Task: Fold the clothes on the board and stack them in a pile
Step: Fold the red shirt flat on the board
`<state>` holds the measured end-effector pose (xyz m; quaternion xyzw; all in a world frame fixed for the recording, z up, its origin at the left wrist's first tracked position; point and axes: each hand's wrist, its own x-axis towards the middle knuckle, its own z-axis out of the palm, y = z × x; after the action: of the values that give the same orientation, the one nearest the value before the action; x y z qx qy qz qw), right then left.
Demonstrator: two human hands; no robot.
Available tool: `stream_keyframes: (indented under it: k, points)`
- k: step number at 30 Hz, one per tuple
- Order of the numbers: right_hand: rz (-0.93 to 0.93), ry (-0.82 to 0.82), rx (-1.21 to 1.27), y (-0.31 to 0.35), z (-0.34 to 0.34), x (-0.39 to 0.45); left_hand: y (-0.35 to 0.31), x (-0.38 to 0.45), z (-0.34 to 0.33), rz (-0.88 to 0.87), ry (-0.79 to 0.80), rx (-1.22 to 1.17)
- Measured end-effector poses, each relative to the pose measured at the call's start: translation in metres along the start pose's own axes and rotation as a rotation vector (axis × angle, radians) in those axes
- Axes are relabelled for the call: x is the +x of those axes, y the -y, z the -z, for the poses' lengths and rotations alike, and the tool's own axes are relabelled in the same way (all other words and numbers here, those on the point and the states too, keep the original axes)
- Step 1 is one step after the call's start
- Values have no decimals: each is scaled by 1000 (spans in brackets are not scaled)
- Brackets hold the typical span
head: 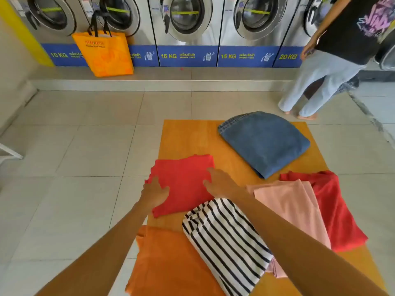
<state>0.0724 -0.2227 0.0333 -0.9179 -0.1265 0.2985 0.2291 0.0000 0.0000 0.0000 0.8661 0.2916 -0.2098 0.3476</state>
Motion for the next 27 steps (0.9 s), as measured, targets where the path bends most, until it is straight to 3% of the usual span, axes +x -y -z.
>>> stream_keyframes:
  k: [5,11,20,27]
  points:
    - [-124,-65,121,-17,-10,25,-3,6,-33,108,-293,-45]
    - [-152,-148,214,-16,-40,45,-17,13,-41,199,-402,-71]
    - [-42,-172,201,-21,-33,63,-13,44,-22,-2,-320,-290]
    - [186,-498,314,5,41,133,-80,117,45,-249,-429,-418]
